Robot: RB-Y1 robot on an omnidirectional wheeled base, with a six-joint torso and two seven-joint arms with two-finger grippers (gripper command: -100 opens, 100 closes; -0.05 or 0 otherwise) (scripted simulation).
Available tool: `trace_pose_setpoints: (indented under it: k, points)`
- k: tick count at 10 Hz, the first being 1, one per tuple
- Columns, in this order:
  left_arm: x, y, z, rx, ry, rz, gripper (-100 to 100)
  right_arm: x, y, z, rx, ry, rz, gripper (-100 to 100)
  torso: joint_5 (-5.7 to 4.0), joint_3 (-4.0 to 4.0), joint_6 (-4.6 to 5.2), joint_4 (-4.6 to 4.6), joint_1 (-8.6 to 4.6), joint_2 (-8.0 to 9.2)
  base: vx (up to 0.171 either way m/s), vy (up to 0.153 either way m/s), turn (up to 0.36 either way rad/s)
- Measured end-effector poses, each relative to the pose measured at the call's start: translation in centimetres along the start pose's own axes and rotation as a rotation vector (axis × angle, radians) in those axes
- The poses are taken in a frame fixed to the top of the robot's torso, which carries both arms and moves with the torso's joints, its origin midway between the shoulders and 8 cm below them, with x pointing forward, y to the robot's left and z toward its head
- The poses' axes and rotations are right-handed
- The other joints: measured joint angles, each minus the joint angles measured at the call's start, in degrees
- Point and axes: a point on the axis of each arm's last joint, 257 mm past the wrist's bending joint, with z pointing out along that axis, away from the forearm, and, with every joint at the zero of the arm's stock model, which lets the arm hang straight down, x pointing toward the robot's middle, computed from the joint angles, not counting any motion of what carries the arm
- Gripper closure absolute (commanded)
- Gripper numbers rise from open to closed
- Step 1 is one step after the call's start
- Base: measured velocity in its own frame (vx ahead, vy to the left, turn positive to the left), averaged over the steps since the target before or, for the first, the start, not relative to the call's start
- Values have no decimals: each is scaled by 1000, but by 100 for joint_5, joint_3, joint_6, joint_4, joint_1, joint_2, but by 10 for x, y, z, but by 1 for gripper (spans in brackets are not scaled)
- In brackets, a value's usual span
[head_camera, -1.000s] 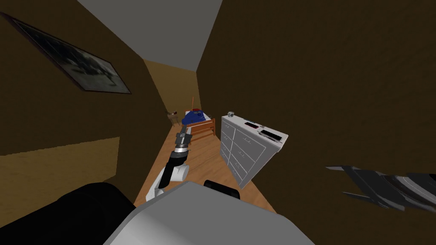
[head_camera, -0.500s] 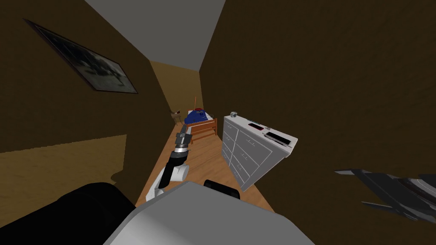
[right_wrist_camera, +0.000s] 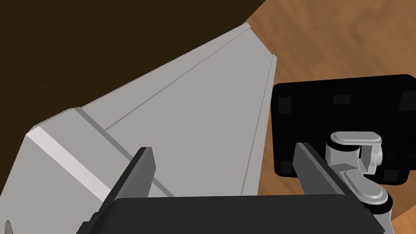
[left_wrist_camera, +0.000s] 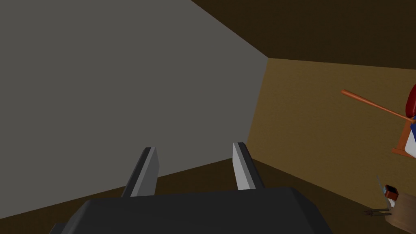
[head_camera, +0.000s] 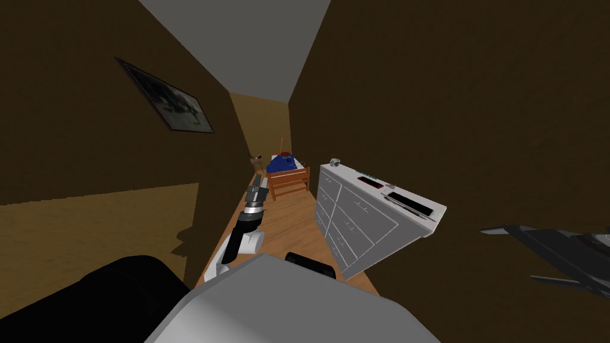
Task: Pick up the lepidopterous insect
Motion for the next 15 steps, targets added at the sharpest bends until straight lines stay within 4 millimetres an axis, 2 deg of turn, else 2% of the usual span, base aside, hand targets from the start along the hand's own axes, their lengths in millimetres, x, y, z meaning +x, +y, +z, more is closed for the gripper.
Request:
trace_pose_setpoints:
  k: [3,8,12,15]
  points:
    - [0,0,0,0,0,0,0,1,-3,-3,-19,13,-27,-100,-3,24,1,10,-10,40,12,13,89]
    - [0,0,0,0,0,0,0,15,-6,-47,-108,116,-127,-100,3,-14,0,-6,13,-22,127,45,254]
    - [0,0,0,0,0,0,0,27,12,-71,-213,172,-173,-100,1,-8,-5,-4,4,-13,114,16,212]
    - [0,0,0,0,0,0,0,34,32,-81,-307,184,-184,-100,3,-9,-3,-5,12,-14,136,31,202]
